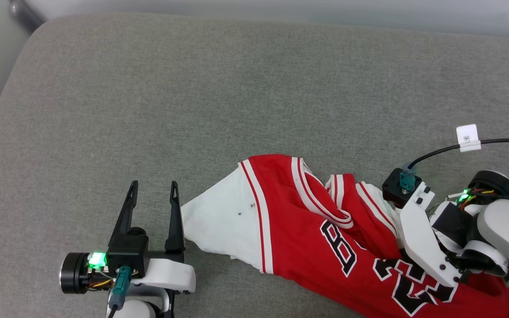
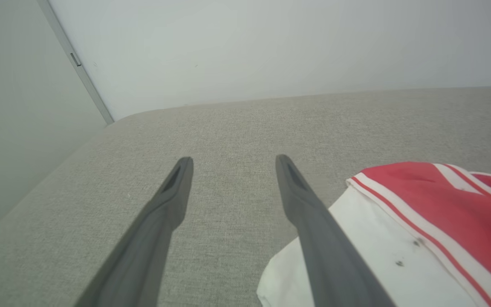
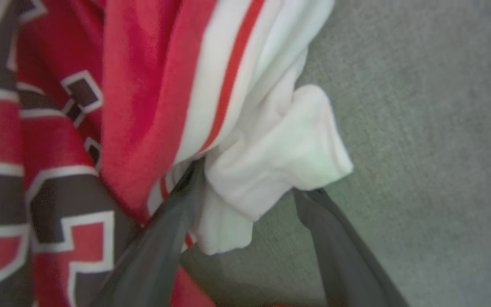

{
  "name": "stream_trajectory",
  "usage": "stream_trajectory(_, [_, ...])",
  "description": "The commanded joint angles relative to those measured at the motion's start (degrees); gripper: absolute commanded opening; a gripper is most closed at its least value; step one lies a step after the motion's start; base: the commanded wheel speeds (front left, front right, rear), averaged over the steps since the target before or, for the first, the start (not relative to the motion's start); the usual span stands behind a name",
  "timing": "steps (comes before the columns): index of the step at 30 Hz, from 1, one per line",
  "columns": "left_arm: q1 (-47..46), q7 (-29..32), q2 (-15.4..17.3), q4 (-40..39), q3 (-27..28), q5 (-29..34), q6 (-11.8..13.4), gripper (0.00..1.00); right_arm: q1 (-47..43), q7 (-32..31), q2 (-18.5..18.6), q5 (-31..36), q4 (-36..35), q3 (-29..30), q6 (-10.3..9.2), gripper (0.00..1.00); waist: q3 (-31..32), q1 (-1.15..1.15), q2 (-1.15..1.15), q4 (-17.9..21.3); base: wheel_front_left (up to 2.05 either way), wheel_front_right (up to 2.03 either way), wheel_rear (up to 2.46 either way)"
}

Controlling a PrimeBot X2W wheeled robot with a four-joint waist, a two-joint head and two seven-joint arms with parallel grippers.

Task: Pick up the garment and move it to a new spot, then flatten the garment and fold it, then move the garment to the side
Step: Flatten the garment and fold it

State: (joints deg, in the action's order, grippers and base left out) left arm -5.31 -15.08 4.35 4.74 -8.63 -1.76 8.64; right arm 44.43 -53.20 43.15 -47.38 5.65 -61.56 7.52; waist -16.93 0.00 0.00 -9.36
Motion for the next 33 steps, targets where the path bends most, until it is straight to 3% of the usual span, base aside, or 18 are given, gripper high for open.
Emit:
stream_trajectory(1, [-0.84,-0.14,-0.35,0.13,-0.02,0.04,0.22,1.0,-0.61,0.41,-0.36,-0.46,1.26,-2.31,-0.06,1.0,-0.57,0.0,0.0,-0.47,0.0,0.0,0.0])
stream_trajectory(3, [-1.1,-0.14,-0.4,0.25,0.04,-0.01,0.31,1.0,-0.82,1.38,-0.51,-1.03,2.23,-4.8,-0.05,1.0,-0.61,0.0,0.0,-0.45,0.0,0.0,0.0])
stream_trajectory(4, [-0.99,-0.14,-0.41,0.4,0.06,-0.04,0.3,1.0,-0.52,2.04,-0.56,-1.26,2.57,-5.79,-0.05,0.69,-0.48,0.0,0.0,-0.39,0.0,0.0,0.0])
stream_trajectory(5, [-0.72,-0.14,-0.4,0.56,0.16,-0.06,0.33,1.0,0.14,3.28,-0.64,-1.24,2.54,-6.39,-0.05,0.0,-0.2,0.0,0.0,-0.22,0.0,0.0,0.0])
stream_trajectory(13, [1.43,-0.14,0.04,1.4,0.9,0.15,0.1,1.0,8.6,13.89,2.15,-1.1,2.78,-5.64,-0.07,0.0,4.06,0.0,0.0,2.14,0.0,0.0,0.0])
stream_trajectory(17, [1.87,-0.14,0.03,1.05,0.82,0.35,-0.11,1.0,10.85,16.67,5.27,-1.44,4.48,-4.04,-0.07,0.0,5.05,0.0,0.0,3.11,0.0,0.0,0.0])
stream_trajectory(25, [2.2,-0.14,-0.04,0.64,0.72,0.38,-0.62,1.0,6.4,20.05,10.83,-4.59,16.63,0.77,-0.07,0.0,4.08,0.0,0.0,3.6,0.0,0.0,0.0])
stream_trajectory(29, [1.7,-0.13,0.11,0.72,0.8,0.47,-0.92,1.0,2.47,21.29,10.55,-4.65,23.59,1.8,-0.07,0.0,2.7,0.0,0.0,3.49,0.0,0.0,0.0])
stream_trajectory(33, [1.11,-0.14,0.3,0.87,0.98,0.55,-1.16,1.0,-0.94,22.54,7.46,-5.55,28.33,2.25,-0.05,0.0,1.59,0.0,0.0,3.81,0.0,0.0,0.0])
